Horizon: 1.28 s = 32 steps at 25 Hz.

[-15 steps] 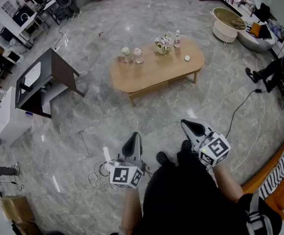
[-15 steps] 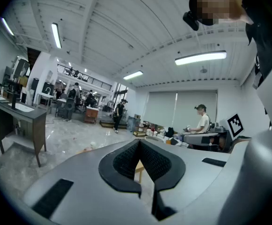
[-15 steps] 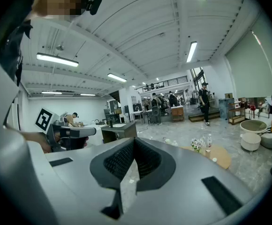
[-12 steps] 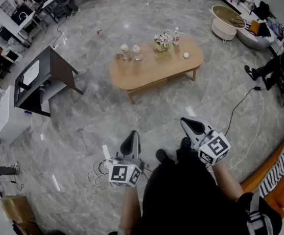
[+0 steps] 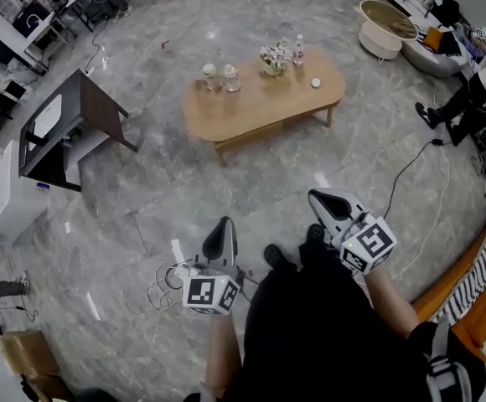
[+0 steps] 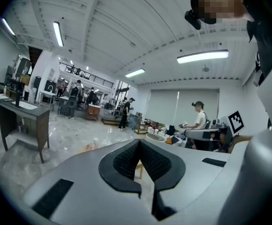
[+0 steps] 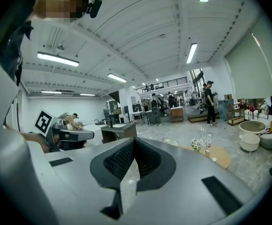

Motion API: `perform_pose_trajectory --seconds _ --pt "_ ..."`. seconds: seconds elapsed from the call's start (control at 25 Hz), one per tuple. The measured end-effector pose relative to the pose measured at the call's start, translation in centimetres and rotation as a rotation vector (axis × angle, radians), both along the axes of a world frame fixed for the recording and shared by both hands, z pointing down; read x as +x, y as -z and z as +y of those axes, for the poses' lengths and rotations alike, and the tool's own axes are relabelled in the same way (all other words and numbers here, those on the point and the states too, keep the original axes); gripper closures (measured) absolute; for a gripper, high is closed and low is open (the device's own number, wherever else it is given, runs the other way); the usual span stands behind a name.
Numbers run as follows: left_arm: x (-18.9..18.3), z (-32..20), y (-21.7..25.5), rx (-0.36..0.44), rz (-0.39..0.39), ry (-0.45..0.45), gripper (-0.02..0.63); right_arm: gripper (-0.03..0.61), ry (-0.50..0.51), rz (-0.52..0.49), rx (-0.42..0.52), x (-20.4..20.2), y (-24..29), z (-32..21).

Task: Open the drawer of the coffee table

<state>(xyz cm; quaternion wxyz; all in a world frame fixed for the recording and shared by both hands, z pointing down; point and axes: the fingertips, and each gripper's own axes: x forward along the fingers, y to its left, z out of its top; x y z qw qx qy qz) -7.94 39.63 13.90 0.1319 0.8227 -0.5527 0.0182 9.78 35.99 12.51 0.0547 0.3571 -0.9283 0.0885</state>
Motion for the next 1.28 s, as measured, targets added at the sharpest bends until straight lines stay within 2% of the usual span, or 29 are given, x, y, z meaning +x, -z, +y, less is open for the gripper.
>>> perform_pose_trajectory --seconds 0.24,0.44,0.64,0.88,1.08,1.28 --pt "-0.8 0.3 -0.9 -0.013 0.012 -0.001 0.601 0.567 -0.086 0.012 -0.034 0.9 -0.7 -1.2" --pt "-1.1 -0.4 -2.8 -0.060 0.027 -0.011 0.601 0.568 -0.106 0.008 -0.099 1.5 -2.4 -1.6" --pt "-0.1 -3.5 -3.4 -0.076 0.022 -0.006 0.601 0.567 -0.119 0.031 -0.138 3.0 -4.2 -3.7" --pt "0.9 -9.0 -2.3 -0.083 0.005 0.017 0.601 0.567 -0.056 -0.055 -0.214 2.7 -5.0 -10.2" --pt "2.9 -14.1 -2.2 -0.112 0.052 0.007 0.601 0.568 -0.020 -0.039 -0.149 2.8 -4.3 -17.4" --pt "7.0 -19.5 -2.4 -0.133 0.076 -0.002 0.601 0.567 0.038 -0.046 -0.155 4.3 -3.9 -23.4"
